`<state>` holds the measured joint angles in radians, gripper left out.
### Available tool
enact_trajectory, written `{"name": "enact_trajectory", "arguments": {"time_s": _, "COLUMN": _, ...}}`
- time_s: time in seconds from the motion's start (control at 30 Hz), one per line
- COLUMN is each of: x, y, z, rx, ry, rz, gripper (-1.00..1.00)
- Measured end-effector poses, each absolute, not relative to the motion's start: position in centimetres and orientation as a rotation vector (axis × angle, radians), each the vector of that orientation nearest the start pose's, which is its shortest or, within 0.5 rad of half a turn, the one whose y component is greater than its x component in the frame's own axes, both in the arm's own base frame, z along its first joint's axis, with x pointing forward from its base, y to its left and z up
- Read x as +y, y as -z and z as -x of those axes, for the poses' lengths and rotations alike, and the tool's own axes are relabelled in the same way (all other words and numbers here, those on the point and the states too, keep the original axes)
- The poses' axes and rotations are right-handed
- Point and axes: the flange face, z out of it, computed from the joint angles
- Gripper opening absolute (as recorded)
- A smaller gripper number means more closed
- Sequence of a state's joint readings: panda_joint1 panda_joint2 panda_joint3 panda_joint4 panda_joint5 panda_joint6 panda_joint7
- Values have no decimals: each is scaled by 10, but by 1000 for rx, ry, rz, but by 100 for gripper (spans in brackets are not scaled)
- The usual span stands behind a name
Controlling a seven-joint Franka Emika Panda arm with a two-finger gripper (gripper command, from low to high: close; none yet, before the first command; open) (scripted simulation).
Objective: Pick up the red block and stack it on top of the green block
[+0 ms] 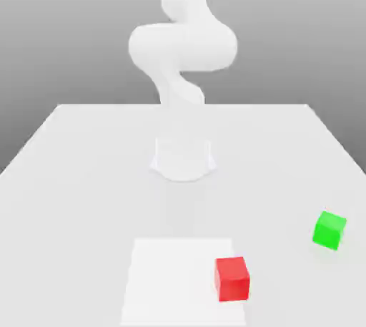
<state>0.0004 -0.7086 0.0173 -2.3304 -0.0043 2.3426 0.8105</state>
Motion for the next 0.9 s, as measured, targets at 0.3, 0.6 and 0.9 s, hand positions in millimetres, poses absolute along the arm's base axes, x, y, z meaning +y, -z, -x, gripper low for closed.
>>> {"name": "enact_trajectory", "arguments": {"time_s": 0.3, "x": 41, "y": -487, "z": -461, "rx": 1075, "ry": 604, "rz": 2724, "gripper": 0}}
{"name": "enact_trajectory", "arguments": {"time_s": 0.6, "x": 71, "y": -302, "z": -460, "rx": 1063, "ry": 222, "rz": 2896, "gripper": 0}}
{"name": "enact_trajectory", "arguments": {"time_s": 0.9, "x": 83, "y": -162, "z": -431, "rx": 1055, "ry": 1, "rz": 2958, "gripper": 0}}
